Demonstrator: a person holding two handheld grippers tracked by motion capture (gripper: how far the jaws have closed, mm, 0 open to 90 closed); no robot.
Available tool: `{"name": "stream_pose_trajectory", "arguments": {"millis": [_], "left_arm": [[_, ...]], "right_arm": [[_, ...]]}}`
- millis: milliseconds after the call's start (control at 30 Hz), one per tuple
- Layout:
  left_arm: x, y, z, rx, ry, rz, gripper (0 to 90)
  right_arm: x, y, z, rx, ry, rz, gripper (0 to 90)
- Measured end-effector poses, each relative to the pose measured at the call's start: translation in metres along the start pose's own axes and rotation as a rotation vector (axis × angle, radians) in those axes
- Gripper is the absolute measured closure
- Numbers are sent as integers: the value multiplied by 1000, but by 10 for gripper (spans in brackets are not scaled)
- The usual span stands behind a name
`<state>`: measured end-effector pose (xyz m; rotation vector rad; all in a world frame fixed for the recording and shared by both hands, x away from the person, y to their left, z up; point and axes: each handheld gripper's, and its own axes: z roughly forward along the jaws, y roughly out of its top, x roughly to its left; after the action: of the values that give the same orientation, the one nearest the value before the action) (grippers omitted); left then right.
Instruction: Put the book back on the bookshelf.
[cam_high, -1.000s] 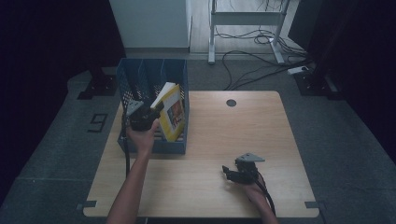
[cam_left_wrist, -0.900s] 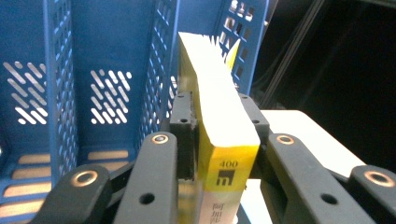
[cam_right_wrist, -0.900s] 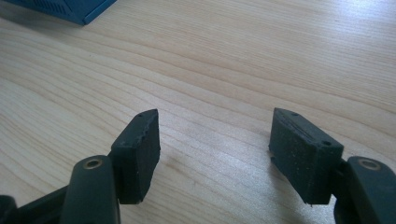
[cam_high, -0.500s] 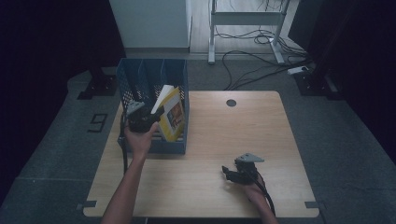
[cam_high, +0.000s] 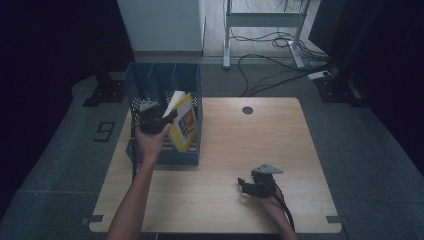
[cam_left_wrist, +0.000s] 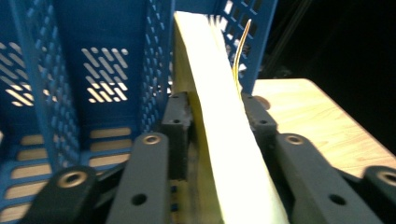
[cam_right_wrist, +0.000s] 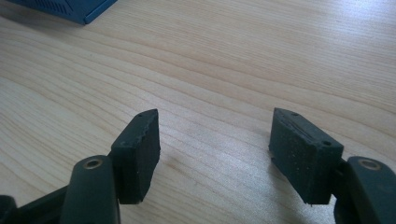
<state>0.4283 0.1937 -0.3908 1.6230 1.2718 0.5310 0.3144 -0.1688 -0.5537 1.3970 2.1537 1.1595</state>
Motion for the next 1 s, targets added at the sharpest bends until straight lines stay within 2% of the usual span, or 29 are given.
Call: {"name": "stream_pose_trajectory", "arguments": {"millis": [33,100,467,1000], "left_arm": [[-1,1,0,5,22,23,728],[-1,1,1,3,29,34,742],[-6,1,10,-49,56,40,754],[-13,17,27,-88,95,43,754]], "right_arm": [[0,0,0,0,0,0,331],[0,0,0,0,0,-1,331],[-1,0,0,-2,6,6,331],[-3,0,0,-6,10,8,331]]}}
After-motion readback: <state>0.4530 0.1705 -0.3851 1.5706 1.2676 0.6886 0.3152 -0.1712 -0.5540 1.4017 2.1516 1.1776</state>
